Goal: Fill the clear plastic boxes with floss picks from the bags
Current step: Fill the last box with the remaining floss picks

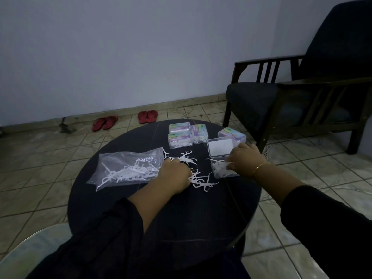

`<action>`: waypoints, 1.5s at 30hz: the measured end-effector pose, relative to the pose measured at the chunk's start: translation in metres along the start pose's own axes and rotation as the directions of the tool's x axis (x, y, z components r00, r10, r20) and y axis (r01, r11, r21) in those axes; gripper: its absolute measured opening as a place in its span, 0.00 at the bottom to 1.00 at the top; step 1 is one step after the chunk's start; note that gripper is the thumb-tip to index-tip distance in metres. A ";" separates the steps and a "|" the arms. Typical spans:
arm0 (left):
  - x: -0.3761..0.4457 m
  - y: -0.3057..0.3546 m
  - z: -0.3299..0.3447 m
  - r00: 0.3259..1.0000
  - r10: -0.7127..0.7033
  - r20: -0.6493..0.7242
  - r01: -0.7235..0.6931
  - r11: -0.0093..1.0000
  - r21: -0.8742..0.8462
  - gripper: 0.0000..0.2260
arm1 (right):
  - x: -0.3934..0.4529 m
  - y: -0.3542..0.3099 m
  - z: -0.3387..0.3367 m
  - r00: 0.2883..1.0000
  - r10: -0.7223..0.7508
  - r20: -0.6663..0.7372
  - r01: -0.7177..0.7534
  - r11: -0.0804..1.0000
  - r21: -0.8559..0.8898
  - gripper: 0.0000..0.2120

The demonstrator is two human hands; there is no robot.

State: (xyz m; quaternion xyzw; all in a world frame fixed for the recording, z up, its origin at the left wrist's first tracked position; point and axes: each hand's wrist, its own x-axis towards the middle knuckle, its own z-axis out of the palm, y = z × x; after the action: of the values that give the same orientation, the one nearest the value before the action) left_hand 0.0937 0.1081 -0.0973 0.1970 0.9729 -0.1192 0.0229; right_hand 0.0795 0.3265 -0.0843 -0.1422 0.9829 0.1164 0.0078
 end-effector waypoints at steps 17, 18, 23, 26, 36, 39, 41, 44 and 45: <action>-0.006 0.004 0.004 0.979 -0.110 -0.172 0.108 0.994 -0.023 0.12 | -0.006 -0.004 0.005 0.988 0.150 -0.019 -0.146 0.980 0.137 0.18; -0.005 0.004 0.001 0.975 -0.111 -0.193 0.106 0.994 -0.040 0.13 | -0.007 -0.002 0.005 0.987 0.161 -0.022 -0.156 0.976 0.154 0.18; 0.008 0.019 -0.022 0.965 -0.088 -0.249 0.080 0.996 -0.041 0.14 | -0.008 0.005 0.007 0.973 0.220 -0.075 -0.194 0.945 0.262 0.17; 0.021 0.035 -0.030 0.957 -0.074 -0.279 0.069 0.997 -0.029 0.14 | -0.008 0.012 0.010 0.962 0.257 -0.094 -0.217 0.927 0.307 0.17; 0.053 0.084 -0.031 0.963 -0.015 -0.270 0.011 1.000 -0.016 0.12 | -0.003 0.026 0.016 0.951 0.295 -0.086 -0.237 0.882 0.409 0.13; 0.051 0.081 -0.023 0.961 -0.007 -0.277 -0.022 0.995 -0.101 0.14 | -0.003 0.029 0.020 0.953 0.293 -0.079 -0.233 0.873 0.429 0.13; 0.047 0.073 -0.016 0.951 -0.023 -0.310 -0.042 0.979 -0.201 0.17 | -0.004 0.029 0.023 0.956 0.283 -0.073 -0.225 0.874 0.430 0.14; 0.036 0.058 -0.006 0.936 -0.049 -0.348 -0.058 0.955 -0.290 0.24 | -0.008 0.024 0.025 0.968 0.242 -0.063 -0.195 0.888 0.417 0.18; 0.033 0.054 -0.003 0.939 -0.057 -0.340 -0.049 0.954 -0.295 0.25 | -0.009 0.023 0.025 0.973 0.225 -0.054 -0.184 0.895 0.407 0.20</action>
State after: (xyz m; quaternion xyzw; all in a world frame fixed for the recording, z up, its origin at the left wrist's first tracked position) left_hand 0.0841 0.1695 -0.1099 0.2072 0.9688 0.0658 -0.1187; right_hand 0.0813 0.3561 -0.1030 -0.0391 0.9945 -0.0938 -0.0246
